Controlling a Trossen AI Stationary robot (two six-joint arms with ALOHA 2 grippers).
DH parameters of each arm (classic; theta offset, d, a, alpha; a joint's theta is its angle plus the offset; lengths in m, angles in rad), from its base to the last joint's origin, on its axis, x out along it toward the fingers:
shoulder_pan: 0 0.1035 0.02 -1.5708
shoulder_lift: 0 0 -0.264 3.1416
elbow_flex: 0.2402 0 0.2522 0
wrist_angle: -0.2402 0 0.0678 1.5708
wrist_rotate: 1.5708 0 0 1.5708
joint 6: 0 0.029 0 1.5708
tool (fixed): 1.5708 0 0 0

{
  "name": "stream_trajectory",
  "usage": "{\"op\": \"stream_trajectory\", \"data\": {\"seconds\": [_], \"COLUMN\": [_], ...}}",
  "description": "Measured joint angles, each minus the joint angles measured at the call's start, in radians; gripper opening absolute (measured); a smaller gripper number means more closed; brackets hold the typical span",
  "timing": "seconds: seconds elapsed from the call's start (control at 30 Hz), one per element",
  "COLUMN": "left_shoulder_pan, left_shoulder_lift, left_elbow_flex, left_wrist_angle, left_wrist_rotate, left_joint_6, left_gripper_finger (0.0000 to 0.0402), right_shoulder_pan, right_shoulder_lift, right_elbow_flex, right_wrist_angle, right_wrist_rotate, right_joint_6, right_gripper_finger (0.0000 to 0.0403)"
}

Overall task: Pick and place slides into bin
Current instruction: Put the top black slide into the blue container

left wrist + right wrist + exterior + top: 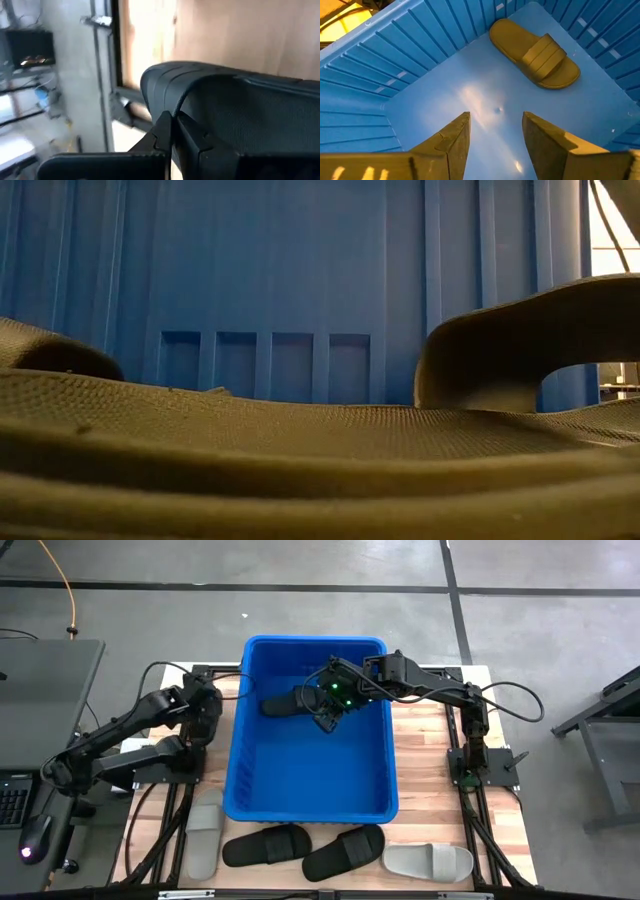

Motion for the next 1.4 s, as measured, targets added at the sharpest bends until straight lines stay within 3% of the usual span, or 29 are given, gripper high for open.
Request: {"op": "stream_trajectory", "data": {"seconds": [0.1,0.33,0.5,0.67,0.87,0.93,1.13,1.3,1.4], "left_shoulder_pan": [0.001,0.0,-0.001,-0.001,-0.001,-0.001,-0.001,0.0,-0.001], "left_shoulder_lift": [-0.011,-0.059,-0.067,-0.067,-0.065,-0.064,-0.064,-0.063,-0.064], "left_elbow_flex": [0.061,0.27,0.439,0.589,0.731,0.759,0.8,0.816,0.819], "left_wrist_angle": [-0.017,-0.046,-0.14,-0.243,-0.336,-0.363,-0.451,-0.512,-0.556], "left_wrist_rotate": [-0.034,0.013,0.15,0.353,0.46,0.492,0.647,0.709,0.817], "left_joint_6": [0.0,0.142,0.132,0.081,0.055,0.058,0.083,0.11,0.196], "left_gripper_finger": [0.0,0.0,0.0,0.0,0.0,0.0,0.0,0.0,0.0], "right_shoulder_pan": [0.0,0.0,0.0,0.0,0.0,0.0,-0.001,-0.001,-0.002], "right_shoulder_lift": [0.0,0.0,0.0,0.0,0.0,0.0,0.0,0.0,0.0], "right_elbow_flex": [0.0,0.0,0.0,0.0,0.0,0.0,0.0,0.0,0.0], "right_wrist_angle": [0.0,0.0,0.0,0.0,0.0,0.0,-0.001,0.001,0.007], "right_wrist_rotate": [0.0,0.0,0.0,0.0,0.0,-0.002,-0.014,-0.015,-0.015], "right_joint_6": [0.003,0.002,0.004,0.002,0.001,-0.001,-0.228,-0.257,-0.257], "right_gripper_finger": [0.0167,0.0167,0.0167,0.0167,0.0167,0.0167,0.0167,0.0167,0.0167]}}
